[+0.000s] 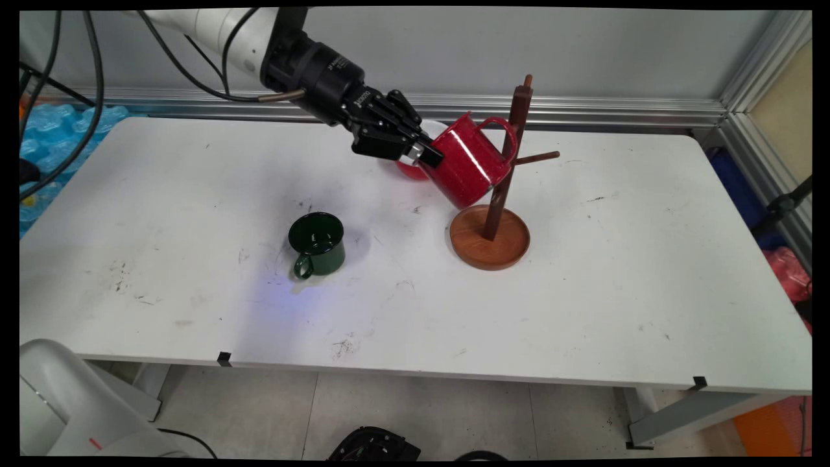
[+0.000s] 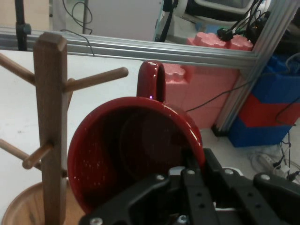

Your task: Place the picked object on the table

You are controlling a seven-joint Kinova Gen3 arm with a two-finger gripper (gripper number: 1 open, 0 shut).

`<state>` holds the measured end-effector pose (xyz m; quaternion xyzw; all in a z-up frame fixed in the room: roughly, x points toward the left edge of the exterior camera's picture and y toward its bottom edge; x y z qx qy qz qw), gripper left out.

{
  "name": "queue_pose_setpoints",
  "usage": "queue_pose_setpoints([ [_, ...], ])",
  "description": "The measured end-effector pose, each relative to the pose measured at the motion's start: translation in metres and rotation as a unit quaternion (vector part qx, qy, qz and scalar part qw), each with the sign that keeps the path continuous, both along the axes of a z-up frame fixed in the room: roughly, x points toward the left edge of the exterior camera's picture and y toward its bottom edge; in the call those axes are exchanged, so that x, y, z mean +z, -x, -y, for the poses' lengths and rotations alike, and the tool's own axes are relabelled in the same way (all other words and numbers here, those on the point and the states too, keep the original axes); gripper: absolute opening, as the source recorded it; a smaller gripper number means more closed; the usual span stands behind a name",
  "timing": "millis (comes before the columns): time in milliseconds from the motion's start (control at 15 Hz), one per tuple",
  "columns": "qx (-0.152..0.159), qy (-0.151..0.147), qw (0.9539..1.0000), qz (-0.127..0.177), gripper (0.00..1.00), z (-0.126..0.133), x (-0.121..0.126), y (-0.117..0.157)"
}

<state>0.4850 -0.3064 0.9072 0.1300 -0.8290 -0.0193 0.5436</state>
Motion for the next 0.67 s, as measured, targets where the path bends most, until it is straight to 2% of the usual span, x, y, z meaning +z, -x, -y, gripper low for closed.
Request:
queue_pose_setpoints([
  [667,0.007,0.001,0.9997,0.024,0.00,-0.002,0.004,-0.023],
])
